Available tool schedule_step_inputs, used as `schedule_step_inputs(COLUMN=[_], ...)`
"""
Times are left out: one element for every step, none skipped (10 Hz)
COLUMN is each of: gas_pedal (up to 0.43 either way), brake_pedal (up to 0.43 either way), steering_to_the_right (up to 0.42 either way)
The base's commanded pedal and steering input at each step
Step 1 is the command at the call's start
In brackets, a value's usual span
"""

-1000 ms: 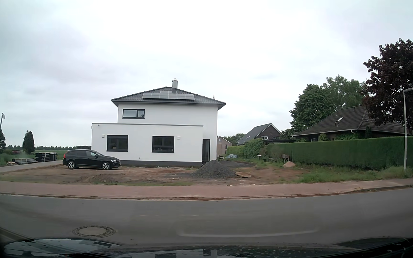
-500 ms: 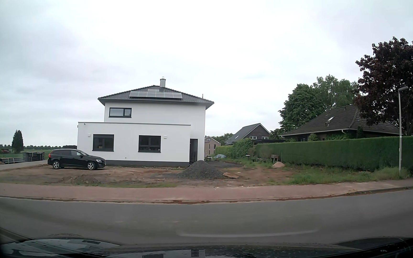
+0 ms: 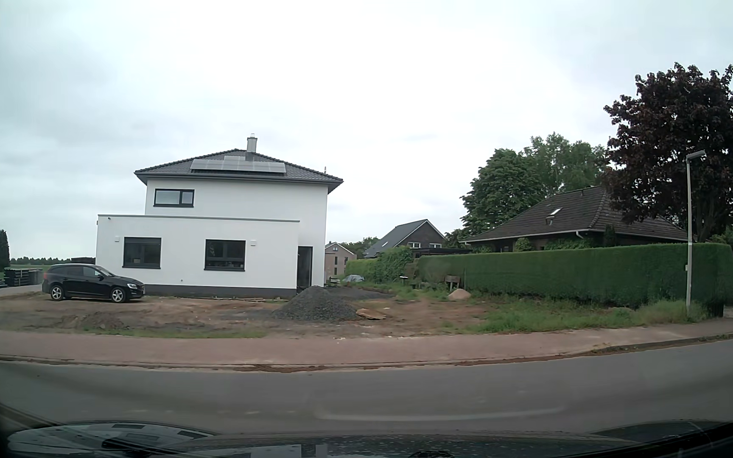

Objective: Follow the waypoints while adhering to traffic rules and regulations

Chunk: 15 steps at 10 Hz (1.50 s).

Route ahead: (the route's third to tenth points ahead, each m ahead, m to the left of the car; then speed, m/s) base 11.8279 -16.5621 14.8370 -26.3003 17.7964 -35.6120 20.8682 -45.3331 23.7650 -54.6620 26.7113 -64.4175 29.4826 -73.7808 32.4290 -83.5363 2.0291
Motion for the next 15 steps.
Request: schedule_step_inputs(gas_pedal=[0.319,0.319,0.319,0.319,0.319,0.319,0.319,0.319,0.319,0.319,0.319,0.319,0.319,0.319,0.319], brake_pedal=[0.000,0.000,0.000,0.000,0.000,0.000,0.000,0.000,0.000,0.000,0.000,0.000,0.000,0.000,0.000], steering_to_the_right=[0.447,0.476,0.503,0.532,0.561,0.582,0.599,0.610,0.621,0.629,0.634,0.635,0.634,0.626,0.614])
